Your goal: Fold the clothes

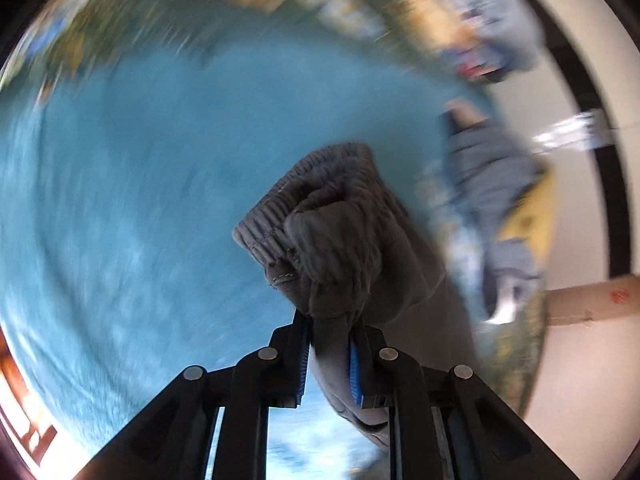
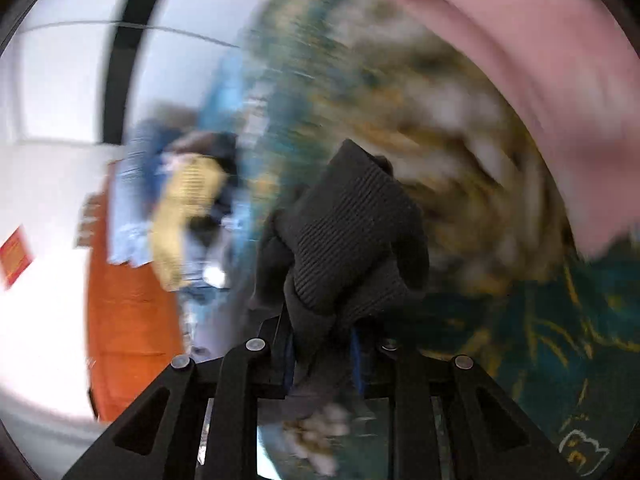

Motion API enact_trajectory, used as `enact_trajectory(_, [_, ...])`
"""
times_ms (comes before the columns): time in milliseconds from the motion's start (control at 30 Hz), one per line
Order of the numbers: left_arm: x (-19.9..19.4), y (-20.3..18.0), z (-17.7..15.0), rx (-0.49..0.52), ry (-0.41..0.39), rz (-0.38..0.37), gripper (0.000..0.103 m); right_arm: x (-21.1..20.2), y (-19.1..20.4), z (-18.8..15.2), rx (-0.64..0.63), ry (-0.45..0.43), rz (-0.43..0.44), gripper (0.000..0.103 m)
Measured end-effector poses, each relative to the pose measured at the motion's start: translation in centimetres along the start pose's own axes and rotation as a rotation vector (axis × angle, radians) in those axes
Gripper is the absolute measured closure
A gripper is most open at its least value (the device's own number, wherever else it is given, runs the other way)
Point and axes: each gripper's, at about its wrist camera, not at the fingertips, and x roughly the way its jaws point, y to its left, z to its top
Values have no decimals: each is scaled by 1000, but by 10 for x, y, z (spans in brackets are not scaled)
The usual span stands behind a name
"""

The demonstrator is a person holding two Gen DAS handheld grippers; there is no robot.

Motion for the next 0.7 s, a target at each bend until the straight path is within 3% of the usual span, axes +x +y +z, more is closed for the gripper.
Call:
enact_trajectory(133, [6, 21, 1, -106, 15, -56, 85, 8, -19, -8, 46, 12, 21, 80])
enact_trajectory(300, [-2, -5, 5, 6, 38, 21, 78, 10, -15, -13, 22, 20, 16, 76])
enact_trajectory(367, [-16, -4, 0, 14, 44, 41, 71, 8, -17, -19, 20, 18, 11, 68])
enact_trajectory(467, [-41, -4, 4, 2, -10, 71, 59, -4, -18, -19, 22, -18, 10, 55])
enact_trajectory(567, [-77, -1, 2, -41, -134, 159, 56, -17, -18, -18, 28, -44, 19, 49])
enact_trajectory(633, [-92, -14, -5, -59, -191, 129, 56, -19, -16, -18, 22, -35, 15, 48])
enact_trajectory(700, [-89, -54, -18, 14, -189, 80, 56, -14, -13, -18, 25, -32, 13, 45])
